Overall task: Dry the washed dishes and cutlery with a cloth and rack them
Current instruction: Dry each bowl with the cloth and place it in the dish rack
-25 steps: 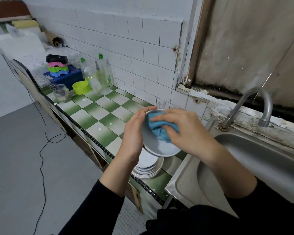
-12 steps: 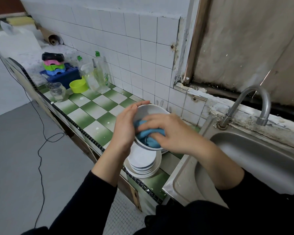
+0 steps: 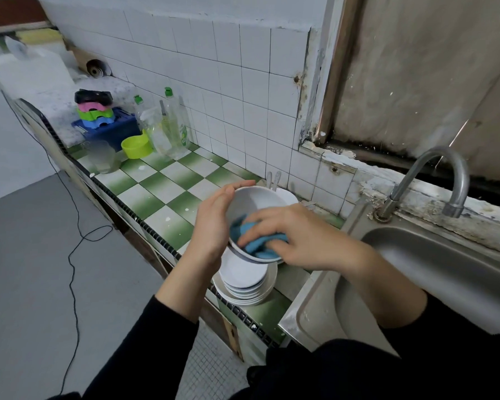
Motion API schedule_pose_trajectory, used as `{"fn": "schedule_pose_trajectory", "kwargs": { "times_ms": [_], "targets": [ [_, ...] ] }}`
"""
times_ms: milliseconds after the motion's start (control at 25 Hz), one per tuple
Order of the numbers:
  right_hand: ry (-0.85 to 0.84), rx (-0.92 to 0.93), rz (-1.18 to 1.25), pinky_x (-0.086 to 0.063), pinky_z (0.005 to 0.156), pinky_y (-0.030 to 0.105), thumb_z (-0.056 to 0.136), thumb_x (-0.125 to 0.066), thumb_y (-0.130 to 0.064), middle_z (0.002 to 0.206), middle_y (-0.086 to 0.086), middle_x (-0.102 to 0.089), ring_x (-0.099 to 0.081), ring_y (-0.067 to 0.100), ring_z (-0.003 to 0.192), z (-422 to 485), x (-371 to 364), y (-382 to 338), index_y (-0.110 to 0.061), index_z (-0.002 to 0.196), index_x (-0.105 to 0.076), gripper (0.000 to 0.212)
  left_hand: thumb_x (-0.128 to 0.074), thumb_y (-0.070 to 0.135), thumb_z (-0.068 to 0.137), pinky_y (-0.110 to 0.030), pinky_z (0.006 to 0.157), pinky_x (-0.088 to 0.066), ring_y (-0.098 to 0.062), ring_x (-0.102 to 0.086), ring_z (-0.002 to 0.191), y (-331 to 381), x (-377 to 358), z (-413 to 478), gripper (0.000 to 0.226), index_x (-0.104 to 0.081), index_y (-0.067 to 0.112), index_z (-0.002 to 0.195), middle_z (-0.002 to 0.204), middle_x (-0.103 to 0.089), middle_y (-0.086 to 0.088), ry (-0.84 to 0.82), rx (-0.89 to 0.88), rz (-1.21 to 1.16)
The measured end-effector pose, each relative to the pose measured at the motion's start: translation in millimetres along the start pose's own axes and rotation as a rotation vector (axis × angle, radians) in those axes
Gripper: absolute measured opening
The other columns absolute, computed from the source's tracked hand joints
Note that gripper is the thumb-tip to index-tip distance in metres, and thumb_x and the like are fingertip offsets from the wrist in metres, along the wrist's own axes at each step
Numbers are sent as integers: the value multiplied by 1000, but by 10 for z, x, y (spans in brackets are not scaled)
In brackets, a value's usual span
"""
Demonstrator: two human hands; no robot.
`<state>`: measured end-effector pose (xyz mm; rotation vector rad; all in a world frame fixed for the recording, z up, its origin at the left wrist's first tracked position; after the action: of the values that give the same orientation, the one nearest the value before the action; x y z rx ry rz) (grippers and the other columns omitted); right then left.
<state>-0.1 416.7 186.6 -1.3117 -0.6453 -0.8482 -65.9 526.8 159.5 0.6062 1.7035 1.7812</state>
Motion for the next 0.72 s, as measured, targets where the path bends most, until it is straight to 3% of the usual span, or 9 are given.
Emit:
{"fn": "schedule_pose_trajectory", "kwargs": {
  "times_ms": [120, 240, 320, 400, 480, 600, 640, 720],
  "targets": [
    [-120, -10, -112, -39, 91, 15, 74, -48, 11, 113, -1, -67, -59, 15, 100, -34, 175, 65, -22, 100, -77, 51, -38, 23, 100, -37, 90, -47, -17, -61, 102, -26, 2, -16, 35, -72, 25, 99, 104, -71, 4, -20, 27, -5],
    [251, -55, -201, -45, 93, 25, 79, -50, 8, 113, 6, -65, -61, 23, 100, 1, 331, 82, -19, 108, -74, 47, -35, 20, 101, -38, 89, -49, -24, -63, 106, -6, -77, -40, 36, -71, 24, 102, 110, -71, -3, -49, 21, -70],
    [396, -39, -60, -40, 96, 15, 80, -53, 5, 113, 7, -68, -61, 18, 103, -2, 227, 17, -17, 111, -73, 43, -34, 16, 101, -37, 91, -50, -25, -64, 107, 53, -99, -44, 37, -71, 20, 102, 109, -72, -7, -63, -13, -121],
    [293, -73, 142, -38, 97, 8, 85, -60, 2, 114, -2, -70, -60, 6, 106, -19, 131, -13, -22, 113, -72, 38, -33, 15, 100, -37, 90, -51, -23, -65, 101, 63, -66, -45, 39, -72, 20, 100, 104, -72, -8, -45, -13, -116],
    [201, -145, 241, -42, 96, 12, 87, -63, 0, 111, -9, -71, -60, 1, 105, -38, 108, -9, -28, 111, -73, 37, -34, 18, 101, -42, 92, -50, -27, -65, 101, 31, -69, -64, 40, -74, 22, 97, 103, -72, -11, -48, 12, -124],
    [432, -199, 262, -45, 101, 24, 87, -61, 2, 112, -11, -70, -60, 2, 108, -44, 203, 61, -28, 110, -73, 39, -32, 18, 102, -44, 97, -49, -32, -64, 107, 30, -129, -89, 40, -71, 18, 100, 107, -71, -16, -78, 21, -167],
    [419, -211, 279, -46, 101, 26, 88, -61, 1, 113, -11, -70, -61, 2, 109, -27, 192, 45, -29, 110, -73, 38, -32, 18, 102, -41, 95, -50, -31, -65, 106, 52, -134, -90, 39, -71, 18, 100, 106, -71, -15, -67, 16, -150],
    [207, -195, 300, -46, 100, 23, 89, -61, -1, 111, -10, -71, -62, 2, 107, 2, 127, -23, -31, 109, -72, 38, -33, 18, 101, -36, 88, -51, -26, -65, 99, 90, -111, -93, 40, -72, 21, 97, 101, -72, -10, -39, 21, -115]
  ]
}}
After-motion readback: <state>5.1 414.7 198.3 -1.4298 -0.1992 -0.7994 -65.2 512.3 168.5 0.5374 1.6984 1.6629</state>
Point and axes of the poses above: each hand's wrist, its own z-axis towards the middle knuckle, its own x-axis out of the back of the hand, y = z × x, the point moved 5 cm from there along z, towards the middle knuckle
